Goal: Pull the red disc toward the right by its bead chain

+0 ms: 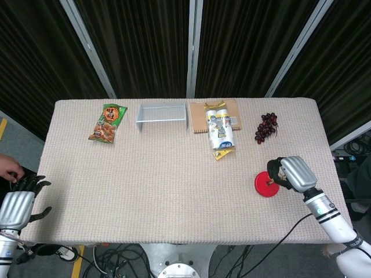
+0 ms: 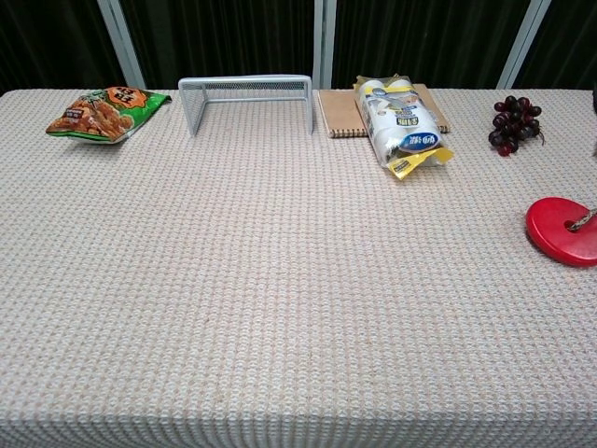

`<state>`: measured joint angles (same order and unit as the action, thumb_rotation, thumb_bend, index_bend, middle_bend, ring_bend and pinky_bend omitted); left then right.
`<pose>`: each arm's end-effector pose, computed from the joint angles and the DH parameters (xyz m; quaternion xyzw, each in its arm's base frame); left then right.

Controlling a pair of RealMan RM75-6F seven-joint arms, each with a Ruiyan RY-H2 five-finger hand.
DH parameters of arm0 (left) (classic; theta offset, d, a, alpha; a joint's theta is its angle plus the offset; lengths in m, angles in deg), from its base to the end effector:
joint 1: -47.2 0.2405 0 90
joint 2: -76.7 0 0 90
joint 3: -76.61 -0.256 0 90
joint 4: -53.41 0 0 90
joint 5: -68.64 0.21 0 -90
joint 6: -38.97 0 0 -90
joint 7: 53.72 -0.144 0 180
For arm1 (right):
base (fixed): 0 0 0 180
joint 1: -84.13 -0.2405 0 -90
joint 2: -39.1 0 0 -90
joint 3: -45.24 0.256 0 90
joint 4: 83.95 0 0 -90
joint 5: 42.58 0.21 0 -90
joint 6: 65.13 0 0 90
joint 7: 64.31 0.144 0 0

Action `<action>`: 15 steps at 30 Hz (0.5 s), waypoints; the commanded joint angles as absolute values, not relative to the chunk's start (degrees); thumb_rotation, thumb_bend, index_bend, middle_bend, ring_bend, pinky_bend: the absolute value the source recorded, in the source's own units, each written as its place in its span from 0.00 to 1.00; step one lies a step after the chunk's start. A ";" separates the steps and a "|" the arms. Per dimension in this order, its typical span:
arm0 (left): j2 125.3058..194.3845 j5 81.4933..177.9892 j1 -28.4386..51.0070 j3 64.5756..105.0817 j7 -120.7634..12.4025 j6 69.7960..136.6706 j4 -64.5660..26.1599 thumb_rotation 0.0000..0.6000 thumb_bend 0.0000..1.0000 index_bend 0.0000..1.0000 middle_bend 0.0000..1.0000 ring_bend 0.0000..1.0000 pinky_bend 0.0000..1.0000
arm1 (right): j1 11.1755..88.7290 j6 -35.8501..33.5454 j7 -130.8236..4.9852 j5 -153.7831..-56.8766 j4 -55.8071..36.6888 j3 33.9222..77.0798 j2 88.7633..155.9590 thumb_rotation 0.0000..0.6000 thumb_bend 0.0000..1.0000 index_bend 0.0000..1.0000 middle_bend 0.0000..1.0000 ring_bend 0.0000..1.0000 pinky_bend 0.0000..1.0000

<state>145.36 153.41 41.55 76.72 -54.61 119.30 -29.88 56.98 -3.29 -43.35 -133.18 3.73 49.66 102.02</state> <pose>-0.3442 0.1765 0.1333 -0.6284 -0.3965 -0.3222 0.5866 -0.2514 -0.2952 0.1237 0.6979 -0.4358 0.4175 0.3856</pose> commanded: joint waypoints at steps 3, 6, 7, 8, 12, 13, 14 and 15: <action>145.46 153.57 41.43 76.71 -54.53 119.26 -29.82 1.00 0.19 0.29 0.16 0.10 0.16 | 58.85 -4.01 -70.63 -130.25 6.92 47.20 101.33 1.00 0.02 0.00 0.00 0.00 0.09; 145.39 153.65 41.45 76.74 -54.50 119.44 -29.88 1.00 0.19 0.29 0.16 0.10 0.16 | 60.13 -2.17 -74.92 -128.42 9.11 47.50 101.71 1.00 0.00 0.00 0.00 0.00 0.08; 145.36 153.66 41.45 76.75 -54.49 119.47 -29.93 1.00 0.19 0.29 0.16 0.10 0.16 | 60.26 -2.17 -75.31 -128.05 9.46 47.47 101.72 1.00 0.00 0.00 0.00 0.00 0.08; 145.30 153.67 41.43 76.78 -54.53 119.51 -30.00 1.00 0.19 0.29 0.16 0.10 0.16 | 60.24 -2.70 -75.20 -127.61 9.91 47.31 101.63 1.00 0.00 0.00 0.00 0.00 0.08; 145.16 153.64 41.46 76.87 -54.67 119.69 -30.23 1.00 0.19 0.29 0.16 0.10 0.16 | 60.51 -1.49 -72.84 -128.99 9.19 47.10 102.23 1.00 0.00 0.00 0.00 0.00 0.08; 145.15 153.60 41.47 76.87 -54.69 119.70 -30.24 1.00 0.19 0.29 0.16 0.10 0.16 | 60.98 -0.10 -72.55 -129.75 8.68 47.08 102.65 1.00 0.00 0.00 0.00 0.00 0.08; 145.13 153.57 41.50 76.89 -54.68 119.74 -30.23 1.00 0.19 0.29 0.16 0.10 0.16 | 61.59 1.55 -72.16 -130.61 8.17 46.99 103.10 1.00 0.00 0.00 0.00 0.00 0.08; 145.12 153.55 41.53 76.90 -54.63 119.79 -30.21 1.00 0.19 0.29 0.16 0.10 0.16 | 62.56 3.77 -71.62 -131.77 7.52 46.68 103.59 1.00 0.00 0.00 0.00 0.00 0.08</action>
